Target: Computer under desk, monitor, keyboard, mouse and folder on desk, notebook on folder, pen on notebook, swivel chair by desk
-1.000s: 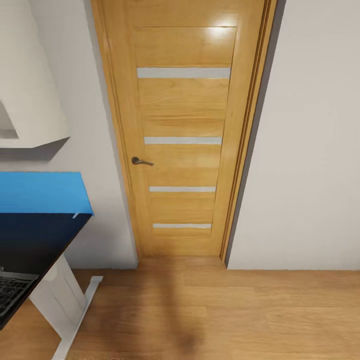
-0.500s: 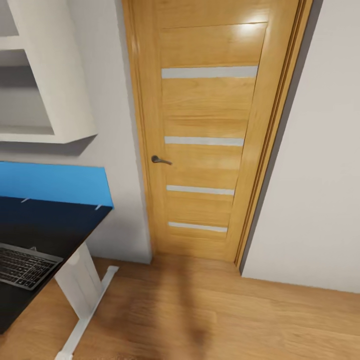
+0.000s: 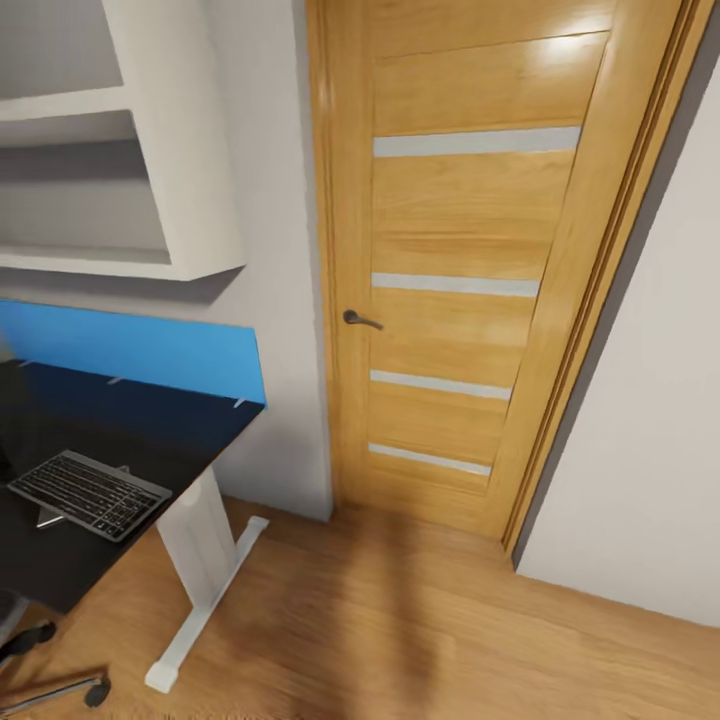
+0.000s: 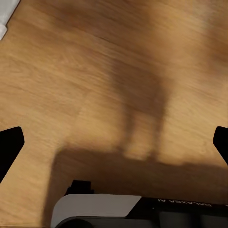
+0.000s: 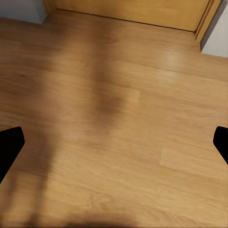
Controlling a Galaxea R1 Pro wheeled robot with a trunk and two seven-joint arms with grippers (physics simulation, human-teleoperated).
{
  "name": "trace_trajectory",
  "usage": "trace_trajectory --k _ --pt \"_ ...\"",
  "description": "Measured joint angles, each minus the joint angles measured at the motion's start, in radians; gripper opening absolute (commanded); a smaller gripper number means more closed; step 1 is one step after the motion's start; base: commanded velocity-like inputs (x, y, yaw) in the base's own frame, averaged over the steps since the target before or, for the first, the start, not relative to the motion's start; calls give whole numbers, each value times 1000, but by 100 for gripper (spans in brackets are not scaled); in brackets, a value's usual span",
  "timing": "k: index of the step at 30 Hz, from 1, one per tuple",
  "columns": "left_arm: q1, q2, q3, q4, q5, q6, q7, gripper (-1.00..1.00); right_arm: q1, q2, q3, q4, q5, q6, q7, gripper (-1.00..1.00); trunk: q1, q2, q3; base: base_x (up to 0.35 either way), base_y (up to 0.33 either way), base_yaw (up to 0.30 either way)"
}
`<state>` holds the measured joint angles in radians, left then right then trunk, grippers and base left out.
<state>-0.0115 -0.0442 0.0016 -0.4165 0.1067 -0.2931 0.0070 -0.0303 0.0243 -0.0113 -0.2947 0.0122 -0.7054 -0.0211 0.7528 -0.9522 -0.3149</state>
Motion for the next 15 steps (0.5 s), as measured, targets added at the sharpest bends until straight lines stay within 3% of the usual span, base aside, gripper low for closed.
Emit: trace_trajectory --k 9,15 --pt "0 0 0 0 0 0 0 100 0 -3 -1 -1 -2 0 -1 100 0 0 0 0 -80 283" --pt "0 0 0 0 0 0 0 100 0 -4 -2 -4 -3 -2 -1 100 0 0 0 0 -39 106"
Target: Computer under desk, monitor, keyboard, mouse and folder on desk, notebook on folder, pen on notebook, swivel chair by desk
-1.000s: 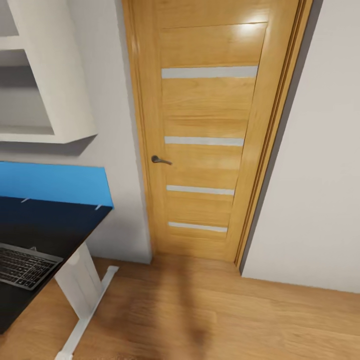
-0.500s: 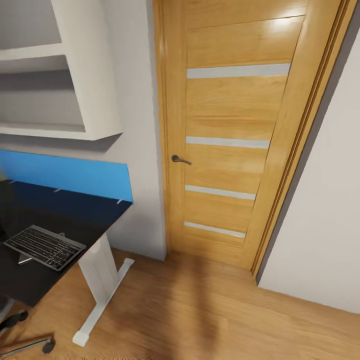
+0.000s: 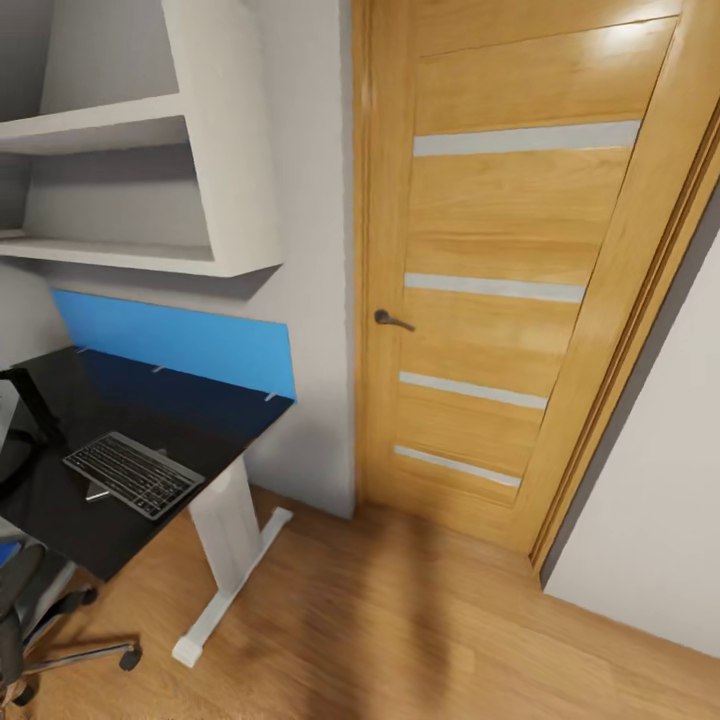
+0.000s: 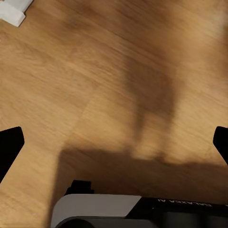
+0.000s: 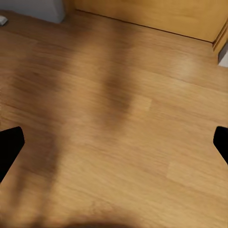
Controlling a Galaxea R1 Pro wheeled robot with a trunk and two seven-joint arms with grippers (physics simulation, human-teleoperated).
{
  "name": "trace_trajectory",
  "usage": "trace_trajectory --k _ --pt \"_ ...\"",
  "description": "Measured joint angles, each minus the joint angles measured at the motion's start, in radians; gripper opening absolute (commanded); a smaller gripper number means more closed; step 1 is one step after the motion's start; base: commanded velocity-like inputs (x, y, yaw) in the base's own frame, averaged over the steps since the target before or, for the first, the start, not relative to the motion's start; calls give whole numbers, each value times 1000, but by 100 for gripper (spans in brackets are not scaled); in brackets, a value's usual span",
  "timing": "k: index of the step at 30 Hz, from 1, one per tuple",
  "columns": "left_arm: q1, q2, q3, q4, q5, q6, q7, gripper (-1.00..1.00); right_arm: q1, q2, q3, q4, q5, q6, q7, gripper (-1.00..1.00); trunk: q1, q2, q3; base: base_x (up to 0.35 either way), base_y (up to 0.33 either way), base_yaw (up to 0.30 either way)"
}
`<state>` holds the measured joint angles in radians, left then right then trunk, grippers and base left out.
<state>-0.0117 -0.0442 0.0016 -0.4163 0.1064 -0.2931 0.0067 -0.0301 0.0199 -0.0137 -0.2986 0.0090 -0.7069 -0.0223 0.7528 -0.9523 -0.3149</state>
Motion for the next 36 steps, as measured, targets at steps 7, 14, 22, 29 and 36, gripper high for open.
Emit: trace_trajectory --k 7,14,22,29,36 --pt "0 0 0 0 0 0 0 100 0 4 -1 1 -1 1 -8 100 0 0 -3 0 -1 219" --pt "0 0 0 0 0 0 0 100 0 4 -1 -1 -1 1 -23 100 0 0 -3 0 0 267" --pt "0 -1 0 0 0 0 0 100 0 4 -1 1 0 1 -23 100 0 0 -3 0 0 273" --pt "0 -1 0 0 0 0 0 100 0 4 -1 1 0 1 -23 100 0 0 -3 0 0 274" --pt "0 0 0 0 0 -1 0 100 0 5 -1 1 0 1 -23 100 0 0 -3 0 0 274"
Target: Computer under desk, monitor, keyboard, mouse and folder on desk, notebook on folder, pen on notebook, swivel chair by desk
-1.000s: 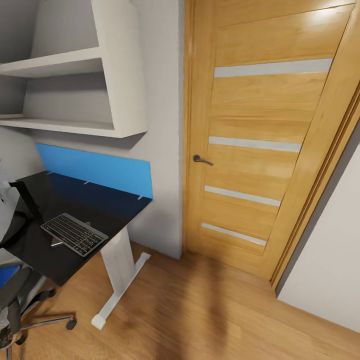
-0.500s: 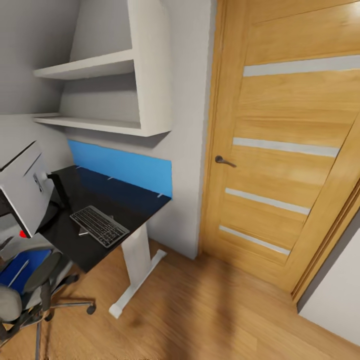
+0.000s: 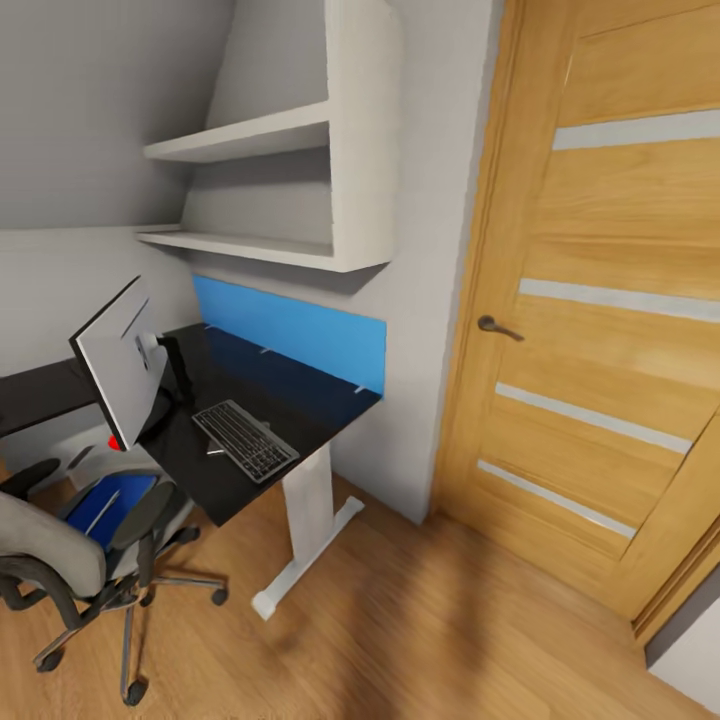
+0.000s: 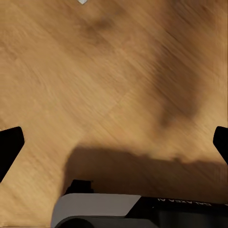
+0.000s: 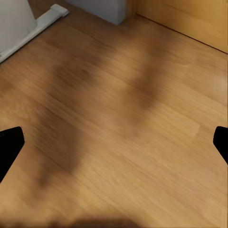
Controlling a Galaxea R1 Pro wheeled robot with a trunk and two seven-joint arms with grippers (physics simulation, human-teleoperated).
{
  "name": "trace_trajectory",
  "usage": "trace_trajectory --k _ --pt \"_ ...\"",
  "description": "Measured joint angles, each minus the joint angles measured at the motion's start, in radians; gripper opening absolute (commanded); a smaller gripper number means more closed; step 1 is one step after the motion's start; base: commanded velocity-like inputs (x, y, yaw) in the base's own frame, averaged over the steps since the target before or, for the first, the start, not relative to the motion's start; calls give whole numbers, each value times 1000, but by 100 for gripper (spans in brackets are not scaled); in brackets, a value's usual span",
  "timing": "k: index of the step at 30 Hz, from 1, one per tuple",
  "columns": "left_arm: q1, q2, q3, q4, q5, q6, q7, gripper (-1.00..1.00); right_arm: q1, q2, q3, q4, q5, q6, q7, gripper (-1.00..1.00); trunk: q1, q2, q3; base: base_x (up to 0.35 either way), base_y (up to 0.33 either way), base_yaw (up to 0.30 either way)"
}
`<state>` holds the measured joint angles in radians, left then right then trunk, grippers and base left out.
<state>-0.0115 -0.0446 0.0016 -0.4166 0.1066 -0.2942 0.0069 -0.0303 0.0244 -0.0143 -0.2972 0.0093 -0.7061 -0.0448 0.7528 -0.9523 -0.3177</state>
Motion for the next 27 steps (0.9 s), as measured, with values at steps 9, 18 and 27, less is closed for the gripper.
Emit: trace_trajectory --k 9,18,27 --pt "0 0 0 0 0 1 0 100 0 0 0 1 0 0 0 100 0 0 0 0 0 274" --pt "0 0 0 0 0 1 0 100 0 1 0 1 0 0 0 100 0 0 0 0 0 275" --pt "0 0 0 0 0 1 0 100 0 1 0 1 0 0 0 100 0 0 0 0 0 276"
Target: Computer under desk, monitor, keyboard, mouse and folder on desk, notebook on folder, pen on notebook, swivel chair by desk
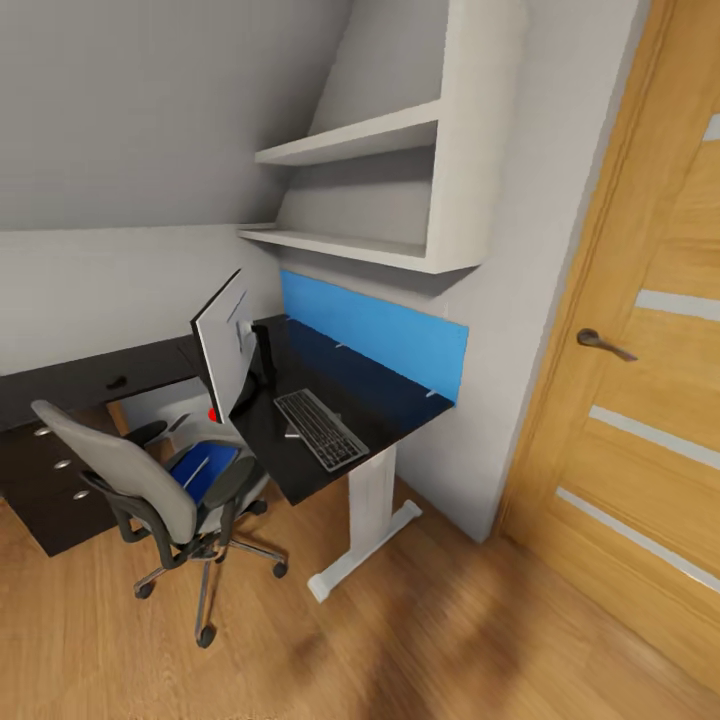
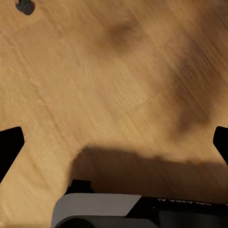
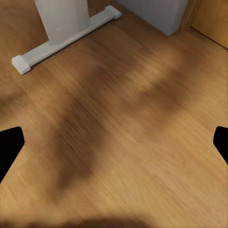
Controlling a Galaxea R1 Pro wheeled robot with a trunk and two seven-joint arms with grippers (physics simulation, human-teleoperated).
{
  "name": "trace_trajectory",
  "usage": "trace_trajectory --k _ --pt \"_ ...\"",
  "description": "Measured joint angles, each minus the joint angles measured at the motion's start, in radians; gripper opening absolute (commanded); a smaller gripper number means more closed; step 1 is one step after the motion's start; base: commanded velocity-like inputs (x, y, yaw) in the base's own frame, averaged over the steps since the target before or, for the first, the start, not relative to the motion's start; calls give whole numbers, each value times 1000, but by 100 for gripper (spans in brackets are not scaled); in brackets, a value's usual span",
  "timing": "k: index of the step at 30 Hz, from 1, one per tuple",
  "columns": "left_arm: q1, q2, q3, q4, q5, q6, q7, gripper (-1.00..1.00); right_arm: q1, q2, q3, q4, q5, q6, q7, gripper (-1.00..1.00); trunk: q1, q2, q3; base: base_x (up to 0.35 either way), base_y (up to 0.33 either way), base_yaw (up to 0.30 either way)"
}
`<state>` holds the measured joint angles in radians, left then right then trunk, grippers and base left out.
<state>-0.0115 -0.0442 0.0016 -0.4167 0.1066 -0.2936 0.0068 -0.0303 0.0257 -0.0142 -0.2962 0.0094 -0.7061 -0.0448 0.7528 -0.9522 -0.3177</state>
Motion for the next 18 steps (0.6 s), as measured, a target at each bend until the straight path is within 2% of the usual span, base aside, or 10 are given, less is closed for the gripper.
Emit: trace_trajectory --k 18 --pt "0 0 0 0 0 -1 0 100 0 -1 0 0 2 0 0 100 0 0 0 0 0 277"
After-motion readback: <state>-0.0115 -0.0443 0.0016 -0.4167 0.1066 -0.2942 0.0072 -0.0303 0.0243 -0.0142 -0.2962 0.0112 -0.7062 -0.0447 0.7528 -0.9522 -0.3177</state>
